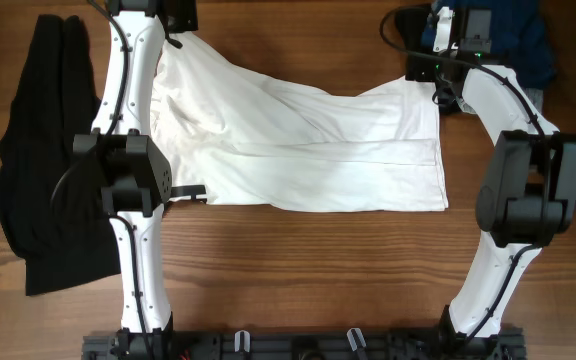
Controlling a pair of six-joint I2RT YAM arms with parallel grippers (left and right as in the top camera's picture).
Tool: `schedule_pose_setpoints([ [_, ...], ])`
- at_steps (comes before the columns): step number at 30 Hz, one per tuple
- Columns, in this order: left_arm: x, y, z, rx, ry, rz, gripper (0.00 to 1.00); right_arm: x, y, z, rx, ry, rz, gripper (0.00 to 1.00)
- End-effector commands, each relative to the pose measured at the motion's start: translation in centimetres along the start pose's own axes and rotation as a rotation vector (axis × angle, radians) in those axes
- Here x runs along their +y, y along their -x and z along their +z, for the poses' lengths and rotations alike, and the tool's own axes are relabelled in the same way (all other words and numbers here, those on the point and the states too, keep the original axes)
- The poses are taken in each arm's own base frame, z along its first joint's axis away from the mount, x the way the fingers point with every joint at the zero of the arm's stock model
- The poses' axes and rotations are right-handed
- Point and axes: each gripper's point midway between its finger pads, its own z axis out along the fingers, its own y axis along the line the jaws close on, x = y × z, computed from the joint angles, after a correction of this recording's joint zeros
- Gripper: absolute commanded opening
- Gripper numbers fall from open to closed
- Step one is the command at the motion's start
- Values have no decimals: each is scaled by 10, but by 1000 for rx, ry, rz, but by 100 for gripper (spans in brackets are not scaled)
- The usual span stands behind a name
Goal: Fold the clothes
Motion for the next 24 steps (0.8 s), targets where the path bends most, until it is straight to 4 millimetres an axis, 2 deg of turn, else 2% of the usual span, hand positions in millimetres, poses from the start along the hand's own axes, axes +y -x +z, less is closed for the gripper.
schedule_pose_setpoints([
  [1, 2, 2, -1, -7, 9, -7, 4, -2, -12, 16, 29, 5, -10, 77],
  [6, 2, 2, -1, -6, 9, -7, 4, 2, -20, 25, 48, 31, -10, 70],
  [9, 2, 2, -1, -6, 9, -7, 4, 2, -17, 26, 38, 30, -7, 56],
  [11, 2, 2, -1, -6, 9, -7, 4, 2, -16, 26, 31, 30, -6, 39],
  [13, 2, 2, -1, -6, 9, -7, 4, 2, -16, 26, 31, 30, -4, 29],
  [19, 2, 2, -1, -6, 9, -7, 4, 1, -15, 26, 29, 24, -4, 6],
  [24, 2, 4, -1, -14, 9, -8, 4, -3, -16, 22, 38, -1, -6, 4],
])
